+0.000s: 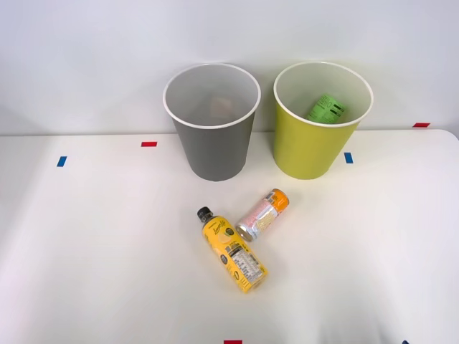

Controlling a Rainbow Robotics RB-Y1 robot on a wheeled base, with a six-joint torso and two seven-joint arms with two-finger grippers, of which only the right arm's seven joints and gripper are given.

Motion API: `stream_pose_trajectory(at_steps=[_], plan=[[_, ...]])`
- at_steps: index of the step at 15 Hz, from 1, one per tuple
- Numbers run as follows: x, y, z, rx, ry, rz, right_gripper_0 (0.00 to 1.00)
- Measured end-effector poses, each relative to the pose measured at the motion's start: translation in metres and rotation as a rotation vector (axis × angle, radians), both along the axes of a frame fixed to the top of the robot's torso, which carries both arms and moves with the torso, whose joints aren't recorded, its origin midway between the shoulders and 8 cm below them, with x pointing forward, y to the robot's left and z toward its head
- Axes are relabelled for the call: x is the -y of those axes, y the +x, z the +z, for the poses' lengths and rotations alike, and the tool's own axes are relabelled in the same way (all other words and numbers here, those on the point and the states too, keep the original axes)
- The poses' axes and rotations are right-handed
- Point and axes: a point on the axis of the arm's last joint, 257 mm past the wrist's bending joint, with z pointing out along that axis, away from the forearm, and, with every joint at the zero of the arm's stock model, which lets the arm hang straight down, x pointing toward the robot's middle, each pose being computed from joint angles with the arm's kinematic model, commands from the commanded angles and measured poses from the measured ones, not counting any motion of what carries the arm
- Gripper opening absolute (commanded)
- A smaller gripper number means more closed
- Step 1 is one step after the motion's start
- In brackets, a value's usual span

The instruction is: Put cans in the gray bin, plastic bottles in the light green bin

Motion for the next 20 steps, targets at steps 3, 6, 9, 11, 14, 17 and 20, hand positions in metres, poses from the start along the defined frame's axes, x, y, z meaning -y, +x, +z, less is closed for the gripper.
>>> stream_pose_trajectory(at_steps=[3,6,9,11,14,17,20], plan=[[0.0000,0.0000,0.0000,0.000,0.000,0.000,1.00],[0.0000,0.0000,0.0000,0.000,0.000,0.000,1.00],[0.0000,0.0000,0.0000,0.000,0.000,0.000,1.00],[0.0000,0.0000,0.0000,0.000,0.000,0.000,1.00],[0.0000,0.0000,0.0000,0.000,0.000,0.000,1.00],[0.0000,0.0000,0.0000,0.000,0.000,0.000,1.00],[0.0000,0.0000,0.0000,0.000,0.000,0.000,1.00]])
